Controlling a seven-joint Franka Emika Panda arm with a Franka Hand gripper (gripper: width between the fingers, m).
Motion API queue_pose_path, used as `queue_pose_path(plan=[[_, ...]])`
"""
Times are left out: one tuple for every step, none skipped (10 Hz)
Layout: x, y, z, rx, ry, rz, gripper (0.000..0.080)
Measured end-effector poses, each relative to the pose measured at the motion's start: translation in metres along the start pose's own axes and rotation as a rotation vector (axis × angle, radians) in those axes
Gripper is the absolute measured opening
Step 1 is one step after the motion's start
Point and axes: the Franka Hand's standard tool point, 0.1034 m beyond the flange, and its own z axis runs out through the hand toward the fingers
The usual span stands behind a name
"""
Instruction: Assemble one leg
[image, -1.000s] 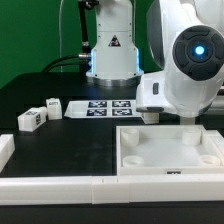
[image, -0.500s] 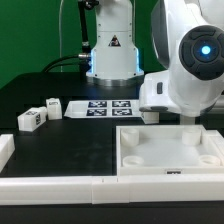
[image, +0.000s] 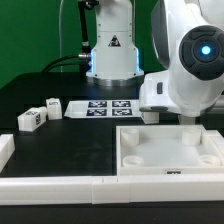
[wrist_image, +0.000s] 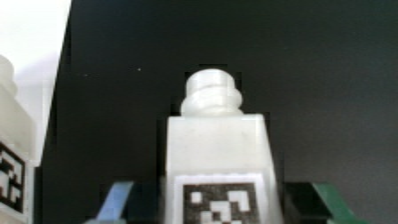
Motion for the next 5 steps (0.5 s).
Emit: queue_pose_path(plan=[[0.0,0.0,0.0,0.0,0.0,0.0,0.0287],[0.0,0.001,-0.001,0.001,-0.001,-0.003,0.0287],[-0.004,0.004,-0.008,0.004,-0.004,-0.012,0.0287],[-0.014,0.004,-0.019,0.002,-0.003,-0.016,0.0288],[-0.025,0.005,-0.03,-0.001,-0.007,-0.02,0.0288]])
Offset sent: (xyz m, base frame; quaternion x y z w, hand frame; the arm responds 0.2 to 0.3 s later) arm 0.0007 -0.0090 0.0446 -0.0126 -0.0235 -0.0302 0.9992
